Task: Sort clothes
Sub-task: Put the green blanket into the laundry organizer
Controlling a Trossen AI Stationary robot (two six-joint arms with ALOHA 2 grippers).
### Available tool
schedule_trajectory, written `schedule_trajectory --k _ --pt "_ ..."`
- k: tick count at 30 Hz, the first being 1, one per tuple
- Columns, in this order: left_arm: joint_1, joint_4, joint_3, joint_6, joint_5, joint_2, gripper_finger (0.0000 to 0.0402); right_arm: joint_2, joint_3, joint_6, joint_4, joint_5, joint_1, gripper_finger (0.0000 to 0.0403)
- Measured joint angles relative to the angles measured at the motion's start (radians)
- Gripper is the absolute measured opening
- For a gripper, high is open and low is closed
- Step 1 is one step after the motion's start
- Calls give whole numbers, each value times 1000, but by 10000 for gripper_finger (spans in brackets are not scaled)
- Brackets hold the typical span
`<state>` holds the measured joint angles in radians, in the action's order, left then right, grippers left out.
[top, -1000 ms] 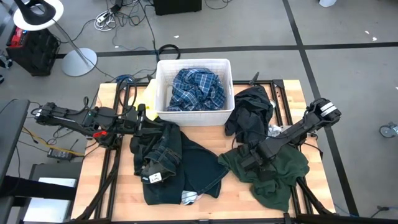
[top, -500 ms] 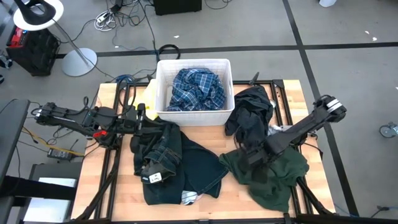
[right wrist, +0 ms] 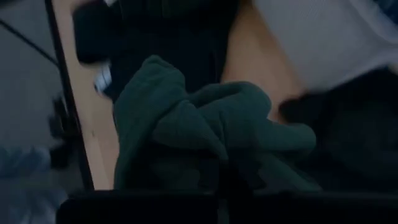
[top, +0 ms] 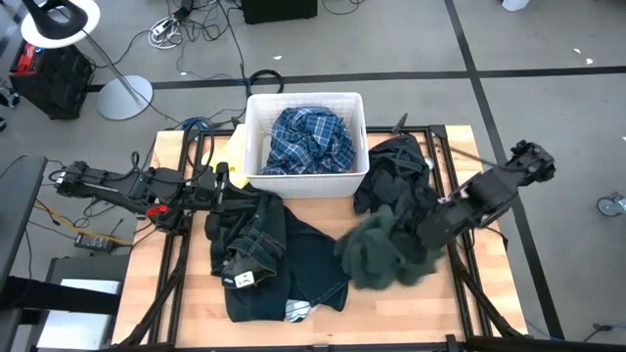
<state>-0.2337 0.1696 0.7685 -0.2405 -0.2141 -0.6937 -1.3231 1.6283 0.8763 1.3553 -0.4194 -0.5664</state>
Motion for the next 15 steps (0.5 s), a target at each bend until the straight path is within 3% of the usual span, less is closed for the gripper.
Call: schedule_trajectory --k 8,15 --pt "0 3 0 20 1 0 133 -57 235 -181 5 -149 60 1" --pt "0 4 1 30 -2 10 133 -152 474 -360 -11 -168 179 1"
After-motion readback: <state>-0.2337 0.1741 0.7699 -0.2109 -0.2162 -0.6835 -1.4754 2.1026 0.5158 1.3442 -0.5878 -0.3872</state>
